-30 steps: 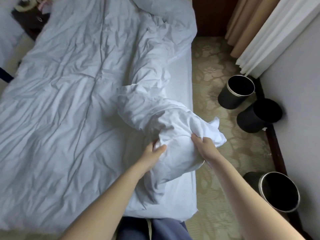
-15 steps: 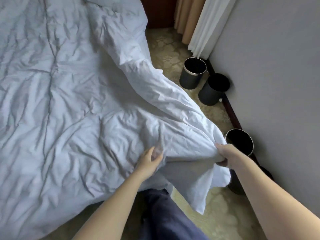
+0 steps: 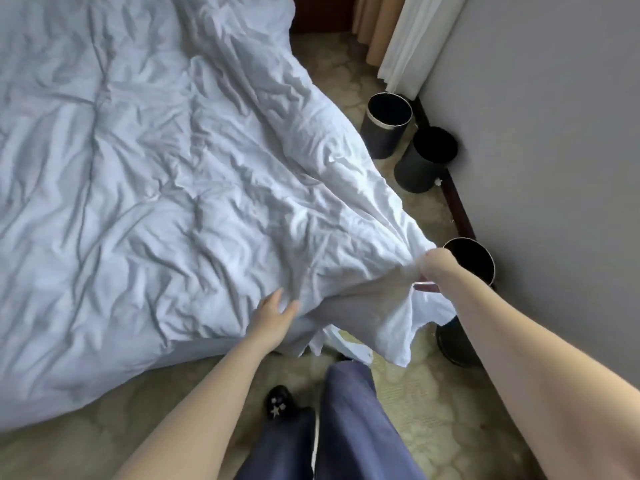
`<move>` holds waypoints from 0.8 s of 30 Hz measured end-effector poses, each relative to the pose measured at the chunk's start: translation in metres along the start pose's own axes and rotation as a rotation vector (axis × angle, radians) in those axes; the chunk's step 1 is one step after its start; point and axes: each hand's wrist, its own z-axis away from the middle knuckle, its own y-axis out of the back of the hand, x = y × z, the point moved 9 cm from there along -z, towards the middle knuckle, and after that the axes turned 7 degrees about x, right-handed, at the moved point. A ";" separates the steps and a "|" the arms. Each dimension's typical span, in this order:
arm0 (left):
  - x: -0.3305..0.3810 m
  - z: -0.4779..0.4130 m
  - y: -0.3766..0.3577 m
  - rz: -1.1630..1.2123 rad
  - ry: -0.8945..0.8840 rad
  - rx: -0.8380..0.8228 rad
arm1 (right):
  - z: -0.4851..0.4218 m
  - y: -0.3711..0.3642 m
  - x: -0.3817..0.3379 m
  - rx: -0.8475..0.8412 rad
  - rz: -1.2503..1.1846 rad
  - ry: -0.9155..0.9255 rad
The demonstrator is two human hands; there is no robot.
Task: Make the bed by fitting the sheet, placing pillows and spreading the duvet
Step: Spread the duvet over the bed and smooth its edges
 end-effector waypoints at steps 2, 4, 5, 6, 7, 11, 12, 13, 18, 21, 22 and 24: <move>-0.012 -0.003 -0.002 -0.011 0.098 0.018 | -0.004 -0.024 0.009 -0.104 -0.087 -0.019; -0.020 -0.004 -0.010 0.055 0.196 0.040 | -0.012 -0.050 0.016 -0.200 -0.006 -0.020; -0.022 -0.004 -0.016 0.129 0.233 0.061 | -0.019 -0.063 0.020 -0.242 0.029 -0.020; -0.022 -0.004 -0.024 0.206 0.261 0.087 | -0.025 -0.074 0.024 -0.273 0.055 -0.015; -0.022 -0.005 -0.031 0.273 0.275 0.114 | -0.032 -0.085 0.027 -0.301 0.088 0.007; -0.031 -0.009 -0.063 0.459 0.378 0.215 | -0.056 -0.124 0.049 -0.422 0.229 0.069; -0.036 -0.013 -0.074 0.488 0.401 0.221 | -0.064 -0.135 0.055 -0.444 0.264 0.080; -0.041 -0.017 -0.085 0.532 0.427 0.235 | -0.073 -0.146 0.059 -0.463 0.311 0.110; -0.070 -0.033 -0.129 0.685 0.551 0.280 | -0.094 -0.203 0.079 -0.553 0.403 0.230; -0.079 -0.038 -0.149 0.777 0.572 0.338 | -0.101 -0.238 0.088 -0.575 0.421 0.271; -0.081 -0.040 -0.157 0.806 0.565 0.344 | -0.105 -0.247 0.091 -0.548 0.465 0.291; -0.083 -0.042 -0.173 0.824 0.536 0.334 | -0.114 -0.260 0.094 -0.465 0.601 0.362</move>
